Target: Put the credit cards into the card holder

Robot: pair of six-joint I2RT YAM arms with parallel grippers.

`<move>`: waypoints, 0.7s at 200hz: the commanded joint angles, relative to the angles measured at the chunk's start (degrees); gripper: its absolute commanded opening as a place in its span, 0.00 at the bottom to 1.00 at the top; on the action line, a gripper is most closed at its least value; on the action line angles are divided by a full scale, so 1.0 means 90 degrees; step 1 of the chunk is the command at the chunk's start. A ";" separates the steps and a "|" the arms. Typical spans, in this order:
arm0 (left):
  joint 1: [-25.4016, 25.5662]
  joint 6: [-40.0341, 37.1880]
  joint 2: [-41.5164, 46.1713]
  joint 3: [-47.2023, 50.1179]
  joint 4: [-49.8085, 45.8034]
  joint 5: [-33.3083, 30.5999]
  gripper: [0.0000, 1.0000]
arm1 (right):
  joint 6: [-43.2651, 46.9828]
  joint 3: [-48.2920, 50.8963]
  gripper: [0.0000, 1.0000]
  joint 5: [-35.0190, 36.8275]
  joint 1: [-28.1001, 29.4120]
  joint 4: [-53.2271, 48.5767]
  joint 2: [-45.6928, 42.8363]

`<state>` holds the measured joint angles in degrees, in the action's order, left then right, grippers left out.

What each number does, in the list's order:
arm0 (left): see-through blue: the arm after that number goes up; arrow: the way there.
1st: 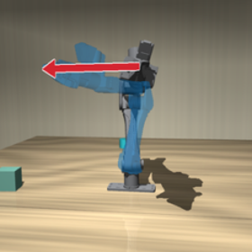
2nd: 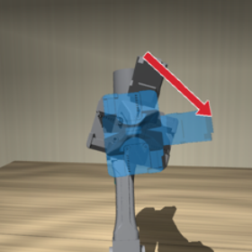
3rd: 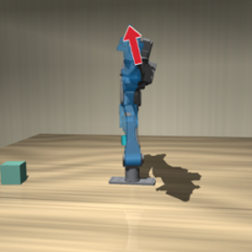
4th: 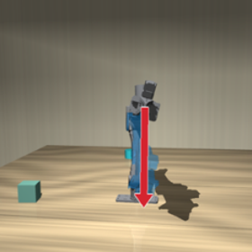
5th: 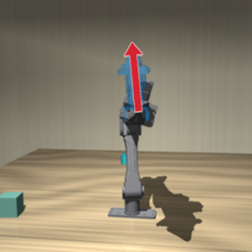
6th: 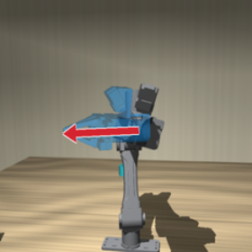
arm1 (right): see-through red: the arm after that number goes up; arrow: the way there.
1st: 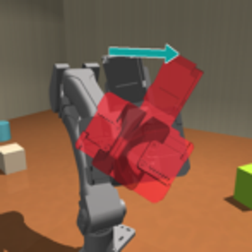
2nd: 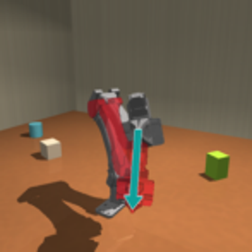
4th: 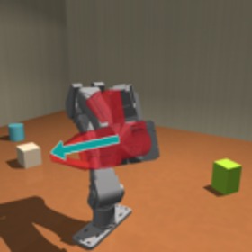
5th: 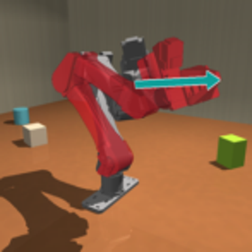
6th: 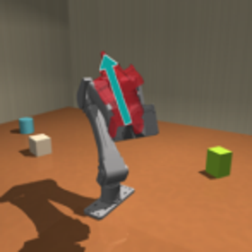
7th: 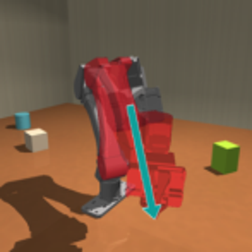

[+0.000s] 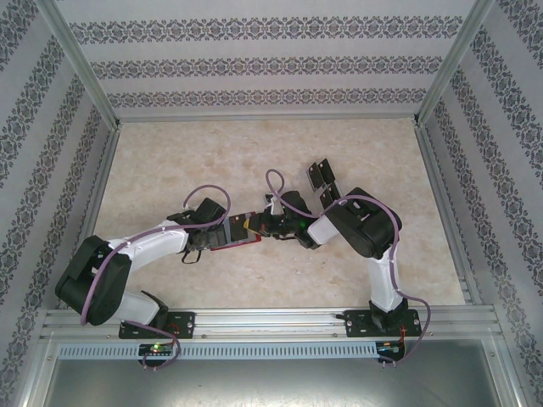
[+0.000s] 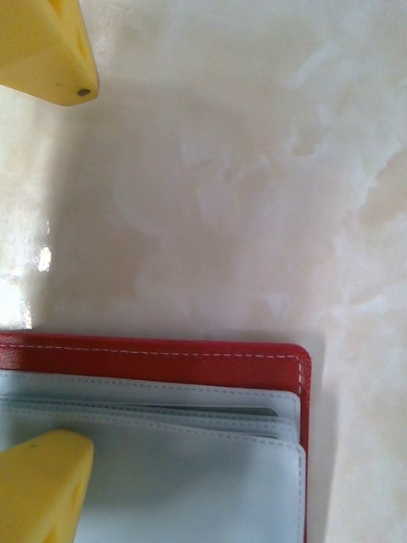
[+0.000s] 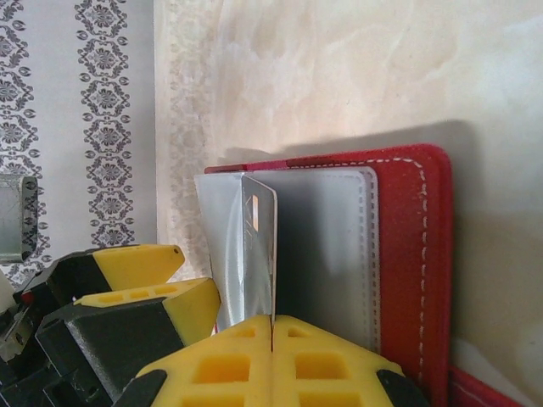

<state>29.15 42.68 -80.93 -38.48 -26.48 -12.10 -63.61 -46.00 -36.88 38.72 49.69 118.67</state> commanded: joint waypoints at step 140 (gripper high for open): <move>-0.0064 0.0041 -0.0039 0.0230 -0.0295 -0.0053 1.00 | 0.1287 -0.0306 0.00 -0.0061 -0.0214 -0.1653 -0.0012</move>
<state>29.15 42.72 -80.60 -38.15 -26.28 -12.12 -54.74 -48.62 -39.72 36.95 41.30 117.78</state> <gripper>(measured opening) 0.999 0.052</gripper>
